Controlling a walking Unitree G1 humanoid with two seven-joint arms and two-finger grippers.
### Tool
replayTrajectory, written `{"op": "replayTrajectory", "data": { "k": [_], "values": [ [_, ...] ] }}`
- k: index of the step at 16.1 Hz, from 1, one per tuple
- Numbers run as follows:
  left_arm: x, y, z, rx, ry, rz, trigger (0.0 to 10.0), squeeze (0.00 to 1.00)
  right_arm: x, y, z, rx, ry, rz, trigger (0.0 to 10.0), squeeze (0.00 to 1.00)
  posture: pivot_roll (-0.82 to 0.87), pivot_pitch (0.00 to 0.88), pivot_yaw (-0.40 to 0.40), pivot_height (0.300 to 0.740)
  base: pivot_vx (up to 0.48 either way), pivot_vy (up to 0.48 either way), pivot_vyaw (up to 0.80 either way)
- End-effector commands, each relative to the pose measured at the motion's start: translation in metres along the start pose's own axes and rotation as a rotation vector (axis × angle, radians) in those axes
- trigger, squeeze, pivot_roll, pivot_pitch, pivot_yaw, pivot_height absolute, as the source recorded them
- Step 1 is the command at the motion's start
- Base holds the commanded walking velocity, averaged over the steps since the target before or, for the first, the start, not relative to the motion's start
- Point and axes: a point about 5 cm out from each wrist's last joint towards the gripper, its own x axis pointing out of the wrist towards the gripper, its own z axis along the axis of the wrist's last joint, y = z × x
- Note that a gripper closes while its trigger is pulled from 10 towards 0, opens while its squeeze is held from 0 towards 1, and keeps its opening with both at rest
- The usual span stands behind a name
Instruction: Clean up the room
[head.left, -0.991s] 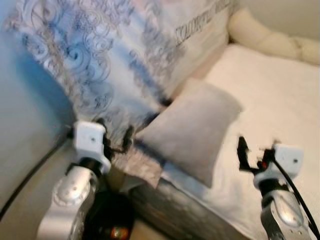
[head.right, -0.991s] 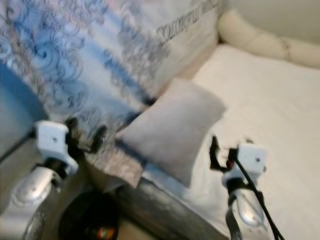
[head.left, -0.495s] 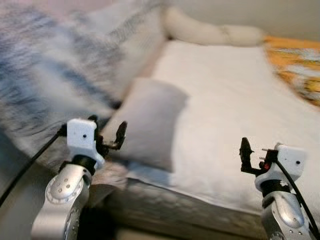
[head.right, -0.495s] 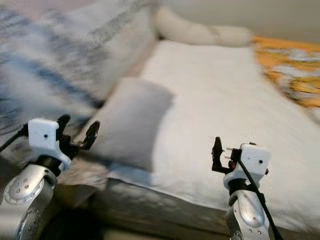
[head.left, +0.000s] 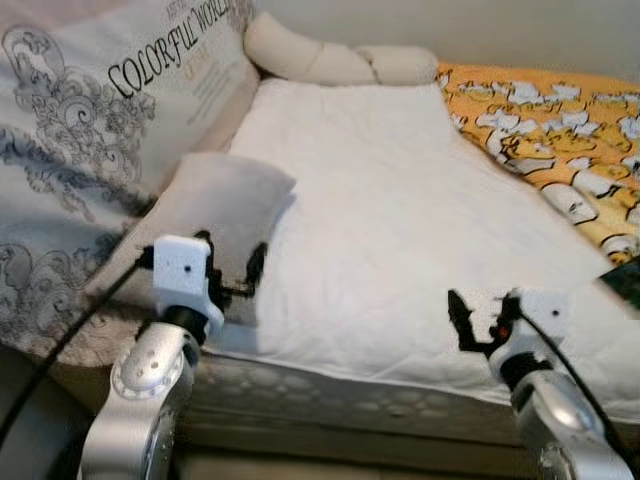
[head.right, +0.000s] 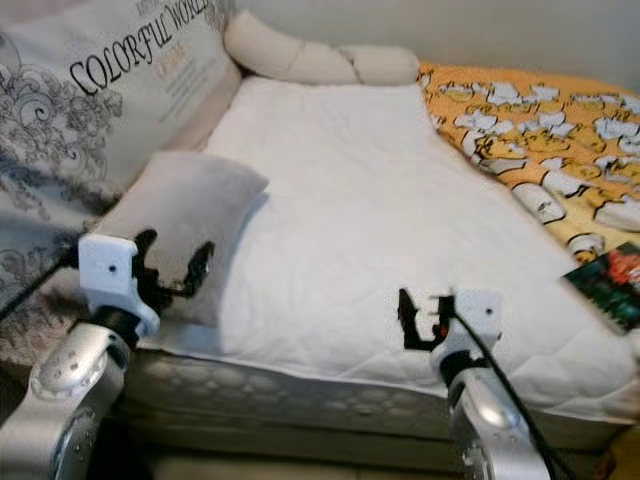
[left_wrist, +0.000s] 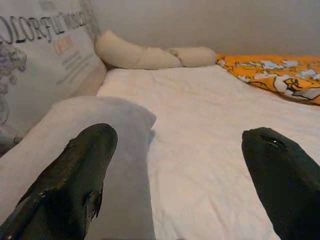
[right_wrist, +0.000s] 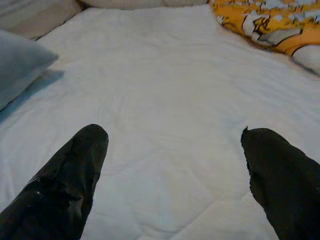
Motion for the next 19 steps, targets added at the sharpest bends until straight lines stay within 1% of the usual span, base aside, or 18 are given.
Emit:
{"op": "replayTrajectory", "data": {
  "k": [1,5,10,13,17,18,19],
  "values": [
    [0.0,0.003,-0.004,0.012,0.015,0.02,10.0,0.0,0.001,0.003,0.002,0.015,-0.004,0.012,10.0,0.0,0.04,0.0,-0.018,0.74,0.0,-0.428,0.0],
    [-0.002,0.002,-0.007,0.033,0.029,0.022,10.0,0.0,0.0,0.003,-0.001,0.029,0.008,0.018,10.0,0.0,0.03,0.0,-0.018,0.74,0.0,-0.43,0.0],
    [0.0,0.002,-0.008,0.037,0.034,0.014,10.0,0.0,-0.003,0.004,-0.005,0.023,0.029,0.029,10.0,0.0,0.02,0.0,-0.006,0.74,0.0,-0.428,0.0],
    [0.002,0.0,-0.009,0.036,0.034,0.007,10.0,0.0,-0.003,0.002,-0.005,0.028,0.033,0.017,10.0,0.0,0.01,0.0,-0.001,0.74,0.0,-0.424,0.0],
    [0.002,0.0,-0.01,0.035,0.039,0.003,10.0,0.0,-0.004,0.003,-0.006,0.034,0.036,0.009,10.0,0.0,0.01,0.0,-0.001,0.74,0.0,-0.423,0.0],
    [0.002,0.001,-0.011,0.024,0.043,0.012,10.0,0.0,-0.004,0.004,-0.006,0.034,0.036,0.011,10.0,0.0,0.01,0.0,-0.001,0.74,0.0,-0.319,0.0],
    [0.002,0.001,-0.014,-0.007,0.062,0.026,10.0,0.0,-0.003,0.004,-0.006,0.034,0.036,0.014,10.0,0.0,0.01,0.0,-0.004,0.74,0.0,0.0,0.0]
  ]
}}
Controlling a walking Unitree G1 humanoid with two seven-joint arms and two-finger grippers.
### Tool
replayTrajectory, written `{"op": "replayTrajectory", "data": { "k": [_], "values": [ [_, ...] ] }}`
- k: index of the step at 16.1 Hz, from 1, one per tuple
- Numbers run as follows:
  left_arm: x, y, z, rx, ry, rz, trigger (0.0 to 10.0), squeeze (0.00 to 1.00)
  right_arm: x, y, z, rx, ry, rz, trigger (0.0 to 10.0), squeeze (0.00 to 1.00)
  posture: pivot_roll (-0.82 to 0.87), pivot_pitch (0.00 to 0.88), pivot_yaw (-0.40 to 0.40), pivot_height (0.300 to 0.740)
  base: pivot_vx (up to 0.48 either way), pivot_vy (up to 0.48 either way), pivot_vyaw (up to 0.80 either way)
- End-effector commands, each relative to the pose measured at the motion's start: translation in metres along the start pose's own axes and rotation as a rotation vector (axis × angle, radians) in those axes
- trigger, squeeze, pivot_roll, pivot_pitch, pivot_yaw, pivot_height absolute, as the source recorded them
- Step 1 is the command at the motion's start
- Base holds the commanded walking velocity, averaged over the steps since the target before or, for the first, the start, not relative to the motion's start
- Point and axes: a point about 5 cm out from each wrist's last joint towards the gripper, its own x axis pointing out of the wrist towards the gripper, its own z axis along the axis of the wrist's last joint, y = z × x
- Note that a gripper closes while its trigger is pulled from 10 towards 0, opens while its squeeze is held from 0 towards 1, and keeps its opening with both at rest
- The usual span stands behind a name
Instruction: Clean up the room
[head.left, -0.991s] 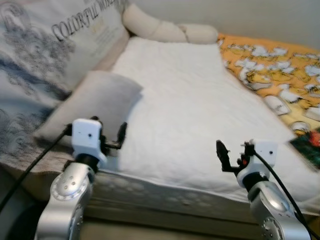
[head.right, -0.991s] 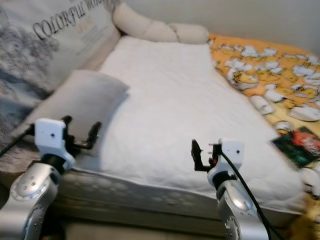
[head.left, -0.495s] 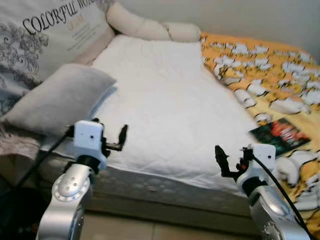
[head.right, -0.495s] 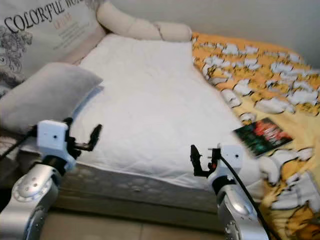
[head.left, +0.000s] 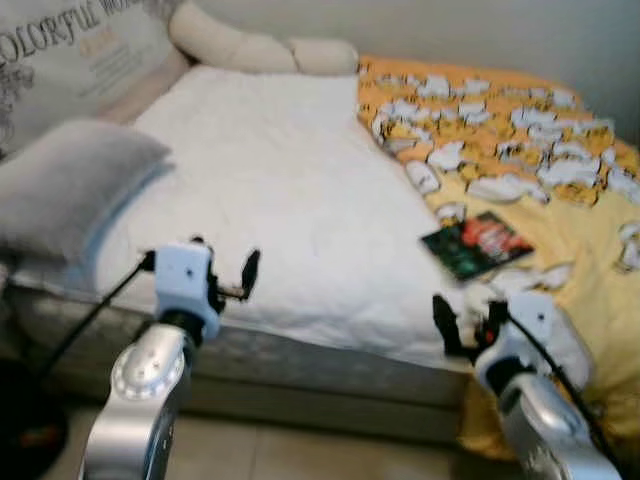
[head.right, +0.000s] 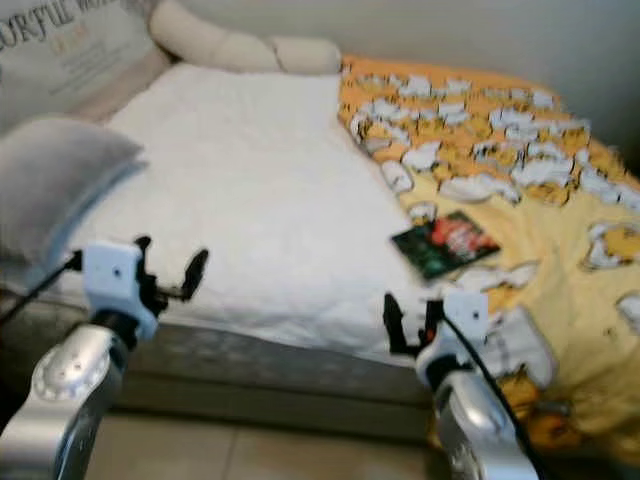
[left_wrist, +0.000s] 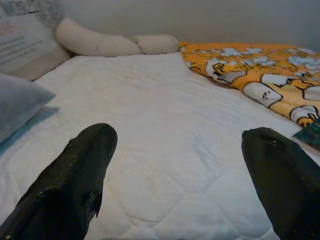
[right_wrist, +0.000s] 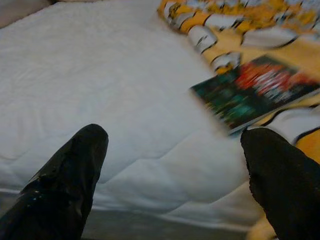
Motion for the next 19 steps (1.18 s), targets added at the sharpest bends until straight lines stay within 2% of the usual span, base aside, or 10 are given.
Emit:
{"op": "replayTrajectory", "data": {
  "k": [1,5,12,15,19],
  "values": [
    [0.002,-0.004,-0.001,-0.018,0.015,-0.009,10.0,0.0,0.0,-0.005,0.001,-0.007,0.003,-0.015,10.0,0.0,0.01,0.0,-0.007,0.74,0.0,0.0,0.0],
    [0.002,-0.004,-0.004,-0.004,0.022,-0.03,10.0,0.0,0.002,-0.002,0.002,-0.021,0.006,0.015,10.0,0.0,0.02,0.0,-0.02,0.74,0.0,0.0,0.0],
    [0.004,-0.005,-0.002,-0.019,0.012,-0.038,10.0,0.0,0.007,0.004,0.002,-0.039,0.016,0.063,10.0,0.0,0.03,0.0,-0.03,0.74,0.359,0.0,0.0],
    [0.005,-0.005,-0.002,-0.007,0.017,-0.057,10.0,0.0,0.009,0.005,0.0,-0.024,0.028,0.058,10.0,0.0,0.03,0.0,-0.022,0.74,0.38,0.0,-0.69],
    [0.006,-0.006,-0.002,-0.002,0.018,-0.066,10.0,0.0,0.012,0.007,0.002,-0.042,0.019,0.065,10.0,0.0,0.03,0.0,-0.019,0.74,0.378,0.0,0.0]
  ]
}}
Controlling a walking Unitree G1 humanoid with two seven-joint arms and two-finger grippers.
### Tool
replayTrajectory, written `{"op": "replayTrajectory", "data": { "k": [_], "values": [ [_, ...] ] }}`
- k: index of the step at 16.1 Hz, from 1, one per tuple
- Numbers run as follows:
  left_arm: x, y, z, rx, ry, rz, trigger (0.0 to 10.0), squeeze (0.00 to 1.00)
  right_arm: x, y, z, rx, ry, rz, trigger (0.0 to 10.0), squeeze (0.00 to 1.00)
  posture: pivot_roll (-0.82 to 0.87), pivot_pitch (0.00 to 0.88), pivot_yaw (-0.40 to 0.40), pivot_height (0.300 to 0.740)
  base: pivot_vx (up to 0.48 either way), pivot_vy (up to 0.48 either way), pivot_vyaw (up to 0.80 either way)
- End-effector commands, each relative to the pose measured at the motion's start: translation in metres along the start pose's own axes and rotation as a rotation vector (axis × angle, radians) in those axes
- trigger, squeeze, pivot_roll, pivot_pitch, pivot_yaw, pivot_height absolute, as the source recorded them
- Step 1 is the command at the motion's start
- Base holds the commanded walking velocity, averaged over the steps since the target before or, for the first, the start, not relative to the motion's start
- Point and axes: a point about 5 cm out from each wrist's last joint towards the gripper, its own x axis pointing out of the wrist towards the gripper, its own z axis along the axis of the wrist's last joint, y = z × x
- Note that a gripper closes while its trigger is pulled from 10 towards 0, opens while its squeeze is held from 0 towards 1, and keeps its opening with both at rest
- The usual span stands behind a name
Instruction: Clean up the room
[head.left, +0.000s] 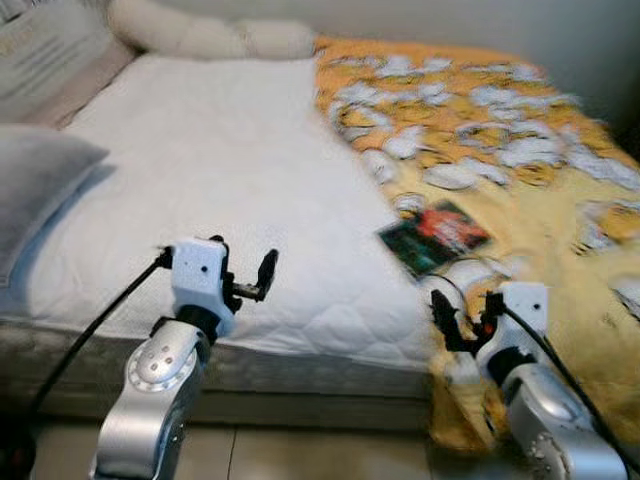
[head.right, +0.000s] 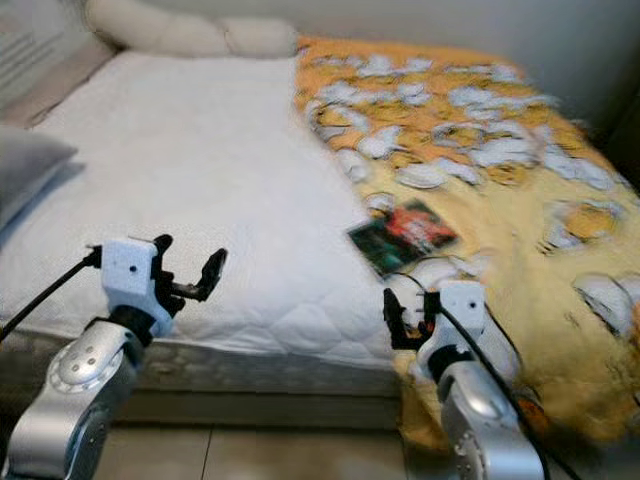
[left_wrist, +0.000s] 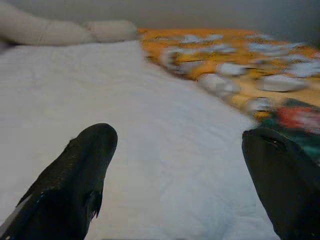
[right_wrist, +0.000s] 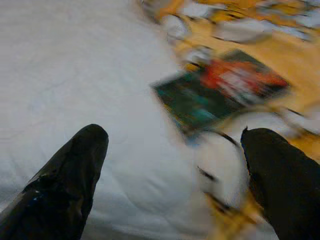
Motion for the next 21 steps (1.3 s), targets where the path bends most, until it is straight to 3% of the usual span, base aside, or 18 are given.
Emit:
{"op": "replayTrajectory", "data": {
  "k": [1,16,21],
  "values": [
    [0.001,0.001,-0.001,-0.002,0.005,-0.001,10.0,0.0,0.001,0.002,0.002,-0.01,-0.009,0.009,10.0,0.0,0.03,0.0,-0.019,0.74,0.379,0.0,0.0],
    [-0.002,0.0,-0.004,0.01,0.022,-0.017,10.0,0.0,0.005,0.003,-0.005,-0.002,0.039,0.009,10.0,0.0,0.03,0.0,-0.022,0.74,0.374,0.0,-0.05],
    [-0.008,0.001,-0.006,0.002,0.035,-0.017,10.0,0.0,0.004,0.002,-0.013,0.01,0.097,-0.002,10.0,0.0,0.04,0.0,-0.031,0.74,0.0,0.0,0.0]
  ]
}}
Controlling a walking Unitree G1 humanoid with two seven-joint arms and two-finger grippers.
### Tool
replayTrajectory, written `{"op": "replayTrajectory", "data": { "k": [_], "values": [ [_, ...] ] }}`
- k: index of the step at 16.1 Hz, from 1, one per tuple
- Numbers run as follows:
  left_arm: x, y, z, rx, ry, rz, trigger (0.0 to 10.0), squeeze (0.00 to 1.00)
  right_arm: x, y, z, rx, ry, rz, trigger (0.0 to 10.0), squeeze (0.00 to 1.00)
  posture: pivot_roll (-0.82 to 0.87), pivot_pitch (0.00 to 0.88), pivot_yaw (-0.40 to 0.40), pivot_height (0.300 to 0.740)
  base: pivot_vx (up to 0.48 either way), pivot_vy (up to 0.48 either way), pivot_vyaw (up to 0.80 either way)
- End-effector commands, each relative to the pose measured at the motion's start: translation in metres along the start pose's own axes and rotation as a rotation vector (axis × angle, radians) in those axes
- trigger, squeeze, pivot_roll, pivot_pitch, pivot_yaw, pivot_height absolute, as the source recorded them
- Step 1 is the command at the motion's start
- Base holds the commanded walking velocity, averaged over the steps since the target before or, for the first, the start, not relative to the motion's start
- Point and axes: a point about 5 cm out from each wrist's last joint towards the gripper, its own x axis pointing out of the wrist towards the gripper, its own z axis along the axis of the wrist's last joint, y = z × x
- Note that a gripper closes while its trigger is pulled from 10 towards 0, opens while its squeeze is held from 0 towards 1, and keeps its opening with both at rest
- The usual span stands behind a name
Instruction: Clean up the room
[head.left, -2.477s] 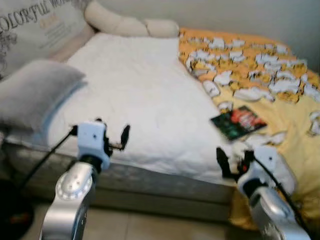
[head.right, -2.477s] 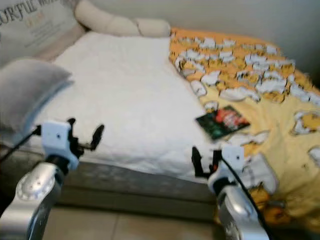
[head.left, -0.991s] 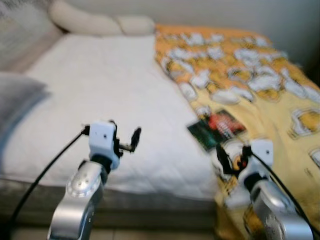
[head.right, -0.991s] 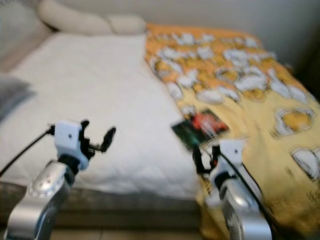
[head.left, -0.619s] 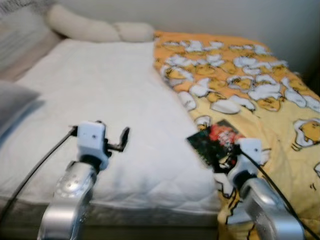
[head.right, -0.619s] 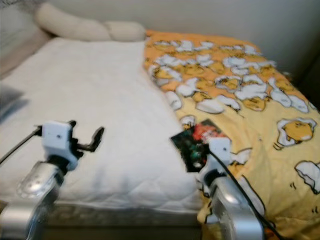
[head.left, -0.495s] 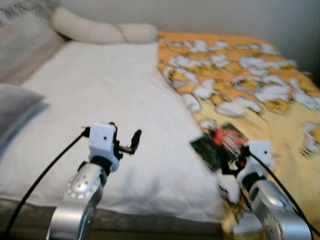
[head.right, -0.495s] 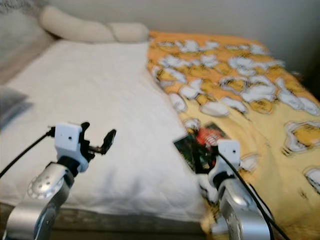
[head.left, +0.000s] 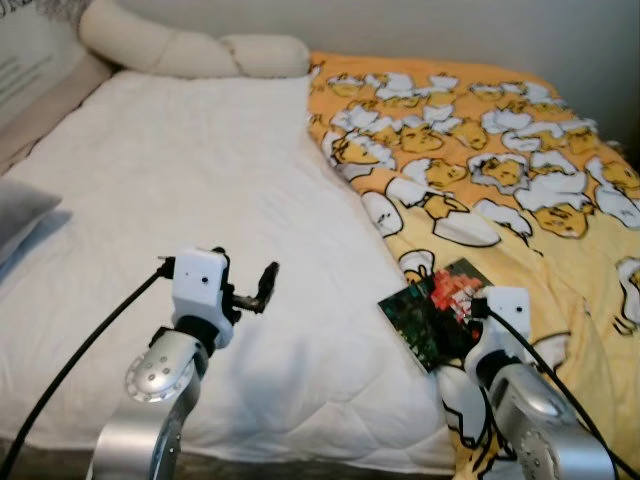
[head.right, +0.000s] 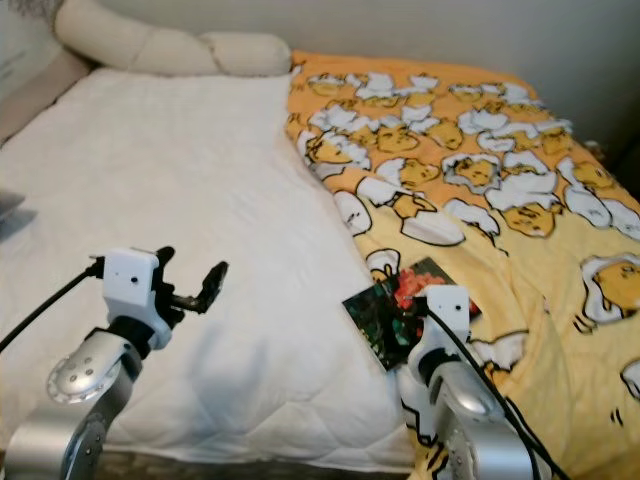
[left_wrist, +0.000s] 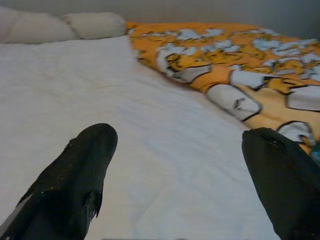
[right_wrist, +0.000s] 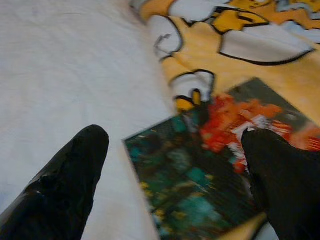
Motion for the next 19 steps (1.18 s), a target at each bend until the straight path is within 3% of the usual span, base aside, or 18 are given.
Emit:
{"op": "replayTrajectory", "data": {
  "k": [1,2,3,7,10,15,19],
  "values": [
    [-0.003,0.004,0.002,0.009,-0.004,0.013,10.0,0.0,0.0,-0.003,0.001,0.031,0.004,-0.024,10.0,0.0,0.04,0.0,-0.032,0.74,0.0,0.0,0.0],
    [-0.004,0.004,0.002,0.011,-0.003,0.012,10.0,0.0,0.001,-0.008,0.002,0.059,-0.004,-0.056,10.0,0.0,0.04,0.0,-0.033,0.74,0.0,0.0,0.0],
    [-0.004,0.004,0.002,0.011,-0.002,0.011,10.0,0.0,0.001,-0.011,0.003,0.078,-0.007,-0.08,10.0,0.98,0.04,0.0,-0.032,0.74,0.0,0.0,0.0],
    [-0.004,-0.001,0.002,0.01,0.011,-0.051,10.0,0.0,0.006,-0.039,-0.004,0.273,0.051,-0.273,10.0,1.0,0.04,0.0,-0.02,0.74,0.0,0.0,0.0],
    [-0.007,-0.017,0.0,0.026,0.054,-0.278,10.0,0.0,0.022,-0.046,-0.02,0.458,0.148,-0.286,10.0,1.0,0.04,0.0,-0.008,0.74,0.0,0.0,0.0],
    [-0.003,-0.022,-0.004,0.11,0.176,-0.545,10.0,0.0,0.054,-0.059,-0.033,0.569,0.198,-0.327,10.0,1.0,0.05,0.0,0.013,0.74,0.0,0.0,0.0],
    [0.0,-0.018,-0.004,0.158,0.21,-0.592,10.0,0.0,0.065,-0.064,-0.033,0.594,0.215,-0.346,10.0,1.0,0.07,0.0,0.014,0.74,0.0,0.0,0.0]
  ]
}}
